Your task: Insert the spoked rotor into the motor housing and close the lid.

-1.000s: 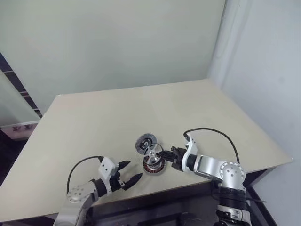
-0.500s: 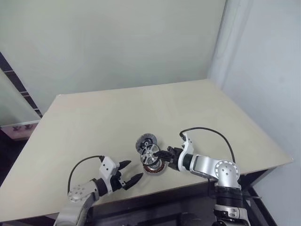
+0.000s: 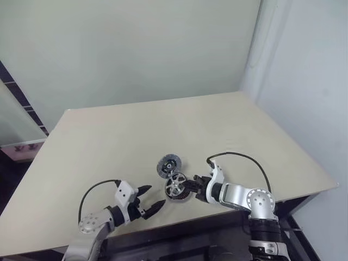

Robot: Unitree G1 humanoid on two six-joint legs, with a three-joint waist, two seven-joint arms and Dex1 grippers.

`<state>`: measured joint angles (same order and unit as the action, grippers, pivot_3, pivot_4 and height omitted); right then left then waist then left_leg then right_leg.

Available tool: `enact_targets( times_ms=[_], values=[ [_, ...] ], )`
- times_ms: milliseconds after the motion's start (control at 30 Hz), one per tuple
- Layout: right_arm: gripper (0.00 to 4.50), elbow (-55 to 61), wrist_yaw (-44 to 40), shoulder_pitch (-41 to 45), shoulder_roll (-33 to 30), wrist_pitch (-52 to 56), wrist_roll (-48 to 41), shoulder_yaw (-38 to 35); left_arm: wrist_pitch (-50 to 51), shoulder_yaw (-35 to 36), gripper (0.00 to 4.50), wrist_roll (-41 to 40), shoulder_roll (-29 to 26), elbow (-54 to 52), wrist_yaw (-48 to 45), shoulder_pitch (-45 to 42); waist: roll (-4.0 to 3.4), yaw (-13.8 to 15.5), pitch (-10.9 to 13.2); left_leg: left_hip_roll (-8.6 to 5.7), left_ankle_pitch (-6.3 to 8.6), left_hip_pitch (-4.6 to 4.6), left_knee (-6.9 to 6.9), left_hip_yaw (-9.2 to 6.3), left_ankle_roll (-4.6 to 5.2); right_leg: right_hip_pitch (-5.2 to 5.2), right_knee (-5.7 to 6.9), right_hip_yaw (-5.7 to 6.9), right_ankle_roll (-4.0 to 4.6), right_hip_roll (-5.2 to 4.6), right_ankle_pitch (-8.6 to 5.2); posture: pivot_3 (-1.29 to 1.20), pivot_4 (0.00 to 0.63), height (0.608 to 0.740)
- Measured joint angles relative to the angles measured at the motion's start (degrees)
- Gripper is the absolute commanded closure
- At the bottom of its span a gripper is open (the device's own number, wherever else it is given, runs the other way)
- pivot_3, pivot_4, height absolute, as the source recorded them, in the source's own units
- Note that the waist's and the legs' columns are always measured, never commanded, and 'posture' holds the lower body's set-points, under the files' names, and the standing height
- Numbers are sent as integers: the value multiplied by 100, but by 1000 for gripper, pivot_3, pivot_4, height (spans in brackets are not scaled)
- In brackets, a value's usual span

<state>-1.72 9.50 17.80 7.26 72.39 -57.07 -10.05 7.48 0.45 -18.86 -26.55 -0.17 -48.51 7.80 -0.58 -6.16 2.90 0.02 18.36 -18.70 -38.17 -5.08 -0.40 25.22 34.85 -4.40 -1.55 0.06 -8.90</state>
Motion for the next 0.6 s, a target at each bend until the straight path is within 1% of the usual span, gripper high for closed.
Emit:
enact_targets(
  times_ms=[167, 233, 300, 400, 433, 600],
  values=[
    [4085, 0, -30, -15, -11, -35, 11, 12, -2, -1, 0, 4, 4, 1, -10, -4, 0, 1, 0, 0, 0, 0, 0, 0, 0, 0, 0, 0, 0, 0, 0, 0, 0, 740],
    [3332, 0, -45, -17, -15, -50, 46, 28, -2, -1, 0, 5, 6, 1, -13, -5, 0, 1, 0, 0, 0, 0, 0, 0, 0, 0, 0, 0, -1, 0, 0, 0, 0, 740],
    [2744, 0, -49, -30, -25, -53, 92, 43, -3, -1, 0, 6, 10, 2, -14, -6, 0, 1, 0, 0, 0, 0, 0, 0, 0, 0, 0, 0, -1, 0, 0, 0, 0, 740],
    [1607, 0, -49, -36, -29, -88, 146, 48, -4, -1, 0, 8, 14, 2, -16, -12, 1, 1, 0, 0, 0, 0, 0, 1, 0, 0, 0, 0, -1, 0, 1, 0, 0, 740],
    [1296, 0, -49, -36, -29, -94, 155, 47, -5, -1, 0, 8, 18, 2, -16, -14, 0, 0, 0, 0, 0, 0, 0, 0, 0, 0, 0, -1, -1, 0, 1, 0, 0, 740],
    [1296, 53, -49, -53, -49, -44, 157, 47, -5, -10, 0, 10, 40, 4, -19, -22, 0, 0, 0, 0, 0, 0, 0, 0, 0, 0, 1, 0, -1, 0, 1, 0, 0, 740]
  ],
)
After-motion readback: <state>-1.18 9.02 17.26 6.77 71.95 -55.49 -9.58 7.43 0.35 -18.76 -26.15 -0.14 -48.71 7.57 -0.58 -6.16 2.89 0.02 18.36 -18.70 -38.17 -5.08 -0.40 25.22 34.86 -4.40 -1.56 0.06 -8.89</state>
